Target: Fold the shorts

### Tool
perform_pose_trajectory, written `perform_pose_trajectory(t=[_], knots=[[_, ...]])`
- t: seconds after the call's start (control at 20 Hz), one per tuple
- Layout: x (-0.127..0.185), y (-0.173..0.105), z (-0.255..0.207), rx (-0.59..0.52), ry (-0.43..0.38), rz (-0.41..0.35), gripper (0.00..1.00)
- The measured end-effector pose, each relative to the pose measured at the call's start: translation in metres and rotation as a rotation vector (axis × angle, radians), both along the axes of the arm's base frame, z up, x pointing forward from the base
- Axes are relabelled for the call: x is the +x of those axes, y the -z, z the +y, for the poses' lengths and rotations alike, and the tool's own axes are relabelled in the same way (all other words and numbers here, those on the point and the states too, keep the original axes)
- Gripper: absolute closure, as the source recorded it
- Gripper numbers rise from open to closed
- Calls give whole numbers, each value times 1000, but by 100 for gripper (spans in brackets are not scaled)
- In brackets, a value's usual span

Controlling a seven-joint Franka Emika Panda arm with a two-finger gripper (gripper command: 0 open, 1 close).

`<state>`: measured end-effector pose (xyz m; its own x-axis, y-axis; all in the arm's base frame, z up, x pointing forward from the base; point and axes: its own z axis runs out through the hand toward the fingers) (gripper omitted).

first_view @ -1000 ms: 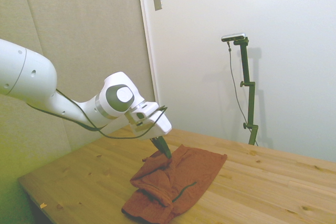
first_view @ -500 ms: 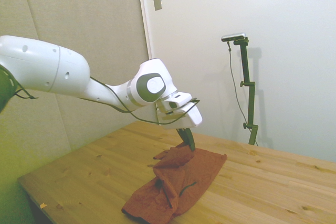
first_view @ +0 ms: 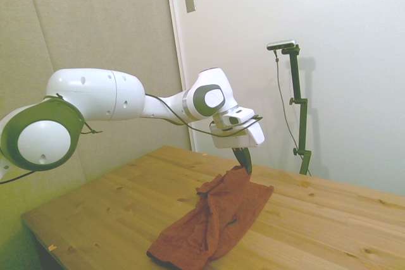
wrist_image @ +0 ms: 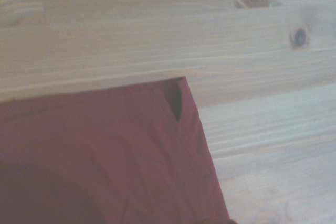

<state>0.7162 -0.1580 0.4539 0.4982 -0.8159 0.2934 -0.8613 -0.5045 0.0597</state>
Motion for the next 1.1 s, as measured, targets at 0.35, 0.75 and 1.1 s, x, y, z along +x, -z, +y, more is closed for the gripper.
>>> perform_pose_trajectory(t=[0.35,0.75,1.1], knots=[[24,9,-17,68,14,-15,0],[34,10,-17,71,11,-16,0],[1,-23,43,200,32,52,0]])
